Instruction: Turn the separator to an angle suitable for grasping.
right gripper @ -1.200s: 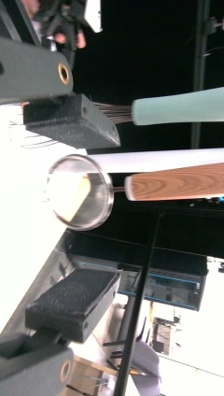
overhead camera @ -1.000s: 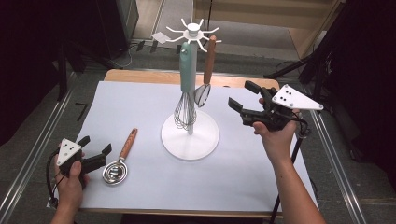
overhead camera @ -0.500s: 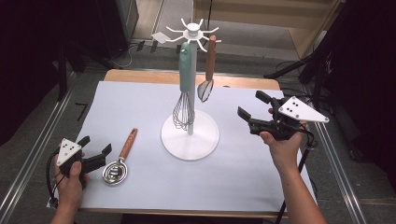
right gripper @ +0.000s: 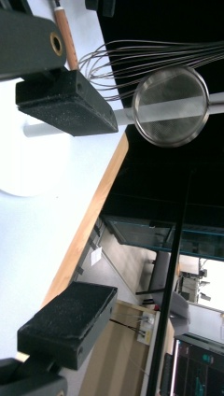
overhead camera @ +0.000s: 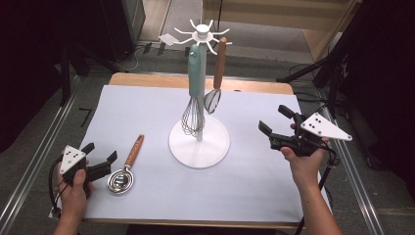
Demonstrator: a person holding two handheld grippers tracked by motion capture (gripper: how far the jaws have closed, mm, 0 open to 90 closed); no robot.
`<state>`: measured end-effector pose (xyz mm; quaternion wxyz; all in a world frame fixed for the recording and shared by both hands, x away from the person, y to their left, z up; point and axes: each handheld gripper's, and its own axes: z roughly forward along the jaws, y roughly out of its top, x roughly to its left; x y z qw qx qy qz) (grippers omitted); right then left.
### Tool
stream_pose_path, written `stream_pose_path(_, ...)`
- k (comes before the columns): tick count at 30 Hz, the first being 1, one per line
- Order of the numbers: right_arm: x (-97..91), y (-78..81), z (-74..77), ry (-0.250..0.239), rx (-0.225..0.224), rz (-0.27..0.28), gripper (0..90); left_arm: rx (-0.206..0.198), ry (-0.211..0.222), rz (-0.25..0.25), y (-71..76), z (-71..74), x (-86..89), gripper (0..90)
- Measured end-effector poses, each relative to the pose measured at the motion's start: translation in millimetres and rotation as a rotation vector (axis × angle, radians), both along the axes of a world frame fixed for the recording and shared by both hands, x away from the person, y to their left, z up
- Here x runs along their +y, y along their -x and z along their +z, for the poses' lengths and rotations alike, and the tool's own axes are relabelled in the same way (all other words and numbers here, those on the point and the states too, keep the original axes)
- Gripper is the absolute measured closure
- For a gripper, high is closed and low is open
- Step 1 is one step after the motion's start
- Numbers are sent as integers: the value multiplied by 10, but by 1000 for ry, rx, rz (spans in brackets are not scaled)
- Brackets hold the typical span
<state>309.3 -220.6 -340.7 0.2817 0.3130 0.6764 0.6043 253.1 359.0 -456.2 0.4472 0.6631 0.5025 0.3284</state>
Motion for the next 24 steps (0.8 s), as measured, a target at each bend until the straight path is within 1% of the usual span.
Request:
stream_pose_path(2,-30,18,-43,3,7,-5,186,-1,-2,1,1,0,-1,142)
stream_pose_path(4,-52,31,-73,6,4,-13,186,-2,-2,1,0,0,-2,142)
stream_pose_path(5,-78,50,-107,8,5,-28,185,-3,-3,1,0,-1,-4,142)
stream_pose_path(6,-78,50,-107,8,5,-28,185,-3,-3,1,0,-1,-4,142)
stream_pose_path(10,-132,88,-203,10,2,-52,177,-3,-3,1,1,0,-3,142)
stream_pose_path(12,-138,98,-224,9,10,-53,176,-3,-3,2,0,0,-3,142)
stream_pose_path(13,-152,108,-265,18,9,-58,168,-3,-3,2,0,0,-4,142)
stream_pose_path(15,-158,118,-286,15,17,-56,163,-3,-3,1,-1,0,-4,141)
stream_pose_path(16,-178,133,-328,21,18,-66,158,-2,-2,2,-1,0,-4,142)
stream_pose_path(18,-188,144,-349,21,21,-70,153,-2,-3,1,-2,0,-1,142)
stream_pose_path(21,-233,191,-423,29,21,-91,120,-3,-2,1,-2,0,-4,142)
stream_pose_path(23,-251,213,-457,30,20,-100,68,-3,-2,1,-2,0,-5,142)
stream_pose_path(24,-251,213,-457,30,20,-100,68,-3,-3,2,-2,0,-5,142)
